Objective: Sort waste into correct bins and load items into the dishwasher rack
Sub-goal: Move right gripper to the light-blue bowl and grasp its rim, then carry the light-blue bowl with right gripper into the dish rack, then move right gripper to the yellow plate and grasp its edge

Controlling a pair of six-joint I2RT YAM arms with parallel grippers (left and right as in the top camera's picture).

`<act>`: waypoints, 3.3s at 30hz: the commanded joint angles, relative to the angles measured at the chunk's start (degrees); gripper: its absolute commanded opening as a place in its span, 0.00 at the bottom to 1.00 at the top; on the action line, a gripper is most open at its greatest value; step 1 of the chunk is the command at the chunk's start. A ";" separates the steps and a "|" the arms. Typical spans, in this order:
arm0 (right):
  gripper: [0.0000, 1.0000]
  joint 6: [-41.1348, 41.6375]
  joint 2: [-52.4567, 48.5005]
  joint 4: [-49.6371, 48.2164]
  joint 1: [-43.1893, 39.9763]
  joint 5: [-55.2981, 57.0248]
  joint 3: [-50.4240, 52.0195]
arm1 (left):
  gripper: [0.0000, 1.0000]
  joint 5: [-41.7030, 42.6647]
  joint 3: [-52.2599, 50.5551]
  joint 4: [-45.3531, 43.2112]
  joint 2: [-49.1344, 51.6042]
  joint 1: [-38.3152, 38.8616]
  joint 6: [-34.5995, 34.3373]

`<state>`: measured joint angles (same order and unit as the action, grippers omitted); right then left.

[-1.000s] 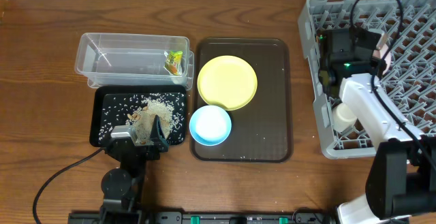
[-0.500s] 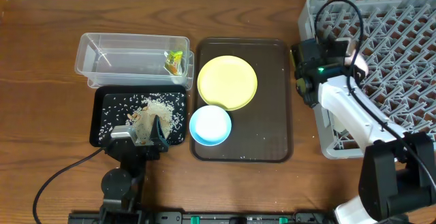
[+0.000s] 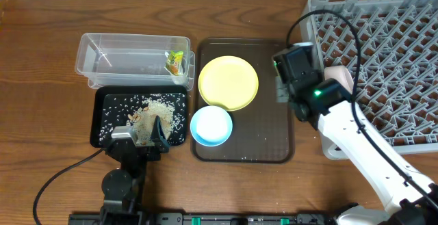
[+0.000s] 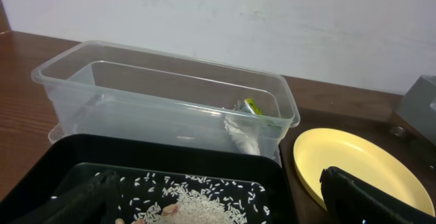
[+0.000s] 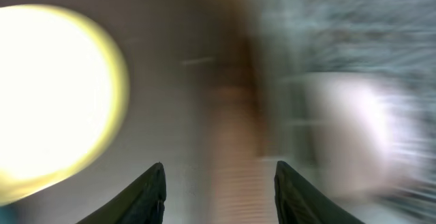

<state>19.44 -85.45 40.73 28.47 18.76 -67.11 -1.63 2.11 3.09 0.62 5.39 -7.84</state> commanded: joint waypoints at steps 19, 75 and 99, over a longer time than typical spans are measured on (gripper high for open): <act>0.21 16.20 -20.65 -3.10 14.32 -20.72 -0.13 | 0.96 0.11 -1.88 0.90 -0.39 -0.22 0.31; 0.52 -18.25 -13.64 -9.62 -17.16 48.81 -0.35 | 0.96 0.11 -1.88 0.90 -0.39 -0.22 0.31; 0.53 25.14 -11.02 -7.74 6.29 -12.28 0.59 | 0.95 0.11 -1.88 0.87 -0.39 -0.22 0.28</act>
<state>35.07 -91.48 34.09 34.74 7.29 -67.33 -1.61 2.11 3.09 0.62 5.39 -7.84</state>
